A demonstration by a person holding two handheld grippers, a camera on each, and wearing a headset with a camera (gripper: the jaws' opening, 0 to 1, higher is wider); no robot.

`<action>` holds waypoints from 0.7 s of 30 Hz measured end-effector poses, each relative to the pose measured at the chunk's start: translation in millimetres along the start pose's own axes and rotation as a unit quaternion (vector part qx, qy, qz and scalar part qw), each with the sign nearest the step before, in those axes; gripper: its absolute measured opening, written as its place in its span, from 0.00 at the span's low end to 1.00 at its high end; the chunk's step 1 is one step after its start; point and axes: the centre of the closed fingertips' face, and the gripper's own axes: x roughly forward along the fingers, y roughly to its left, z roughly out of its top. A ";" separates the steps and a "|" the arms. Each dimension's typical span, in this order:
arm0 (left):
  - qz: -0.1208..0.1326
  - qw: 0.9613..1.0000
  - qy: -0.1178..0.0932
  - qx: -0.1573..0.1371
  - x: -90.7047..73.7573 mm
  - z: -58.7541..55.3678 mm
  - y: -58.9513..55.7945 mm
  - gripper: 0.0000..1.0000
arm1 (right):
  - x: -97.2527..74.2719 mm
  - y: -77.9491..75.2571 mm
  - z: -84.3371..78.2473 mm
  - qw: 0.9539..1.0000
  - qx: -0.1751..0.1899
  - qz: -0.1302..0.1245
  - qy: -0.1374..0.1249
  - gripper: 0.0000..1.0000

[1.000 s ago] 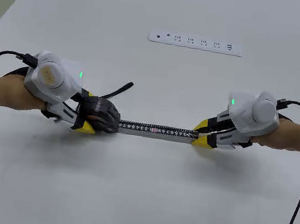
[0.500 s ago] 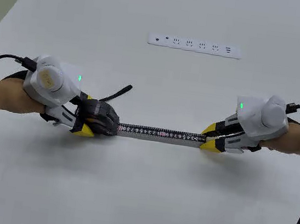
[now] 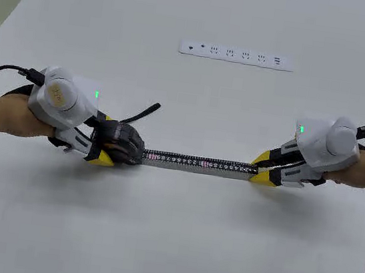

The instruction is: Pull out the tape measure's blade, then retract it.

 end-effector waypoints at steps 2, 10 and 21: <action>0.000 1.000 0.000 0.000 -0.2 -0.2 -0.1 0.35 | -1.8 0.2 -1.5 1.000 0.001 -0.001 0.002 0.12; -0.002 1.000 0.002 0.001 -2.3 0.2 -0.8 0.35 | -5.0 0.6 -5.0 1.000 0.005 -0.003 0.006 0.12; -0.006 1.000 0.011 0.008 -1.0 -0.3 -1.0 0.35 | -5.7 3.3 -7.4 1.000 0.010 0.006 0.010 0.13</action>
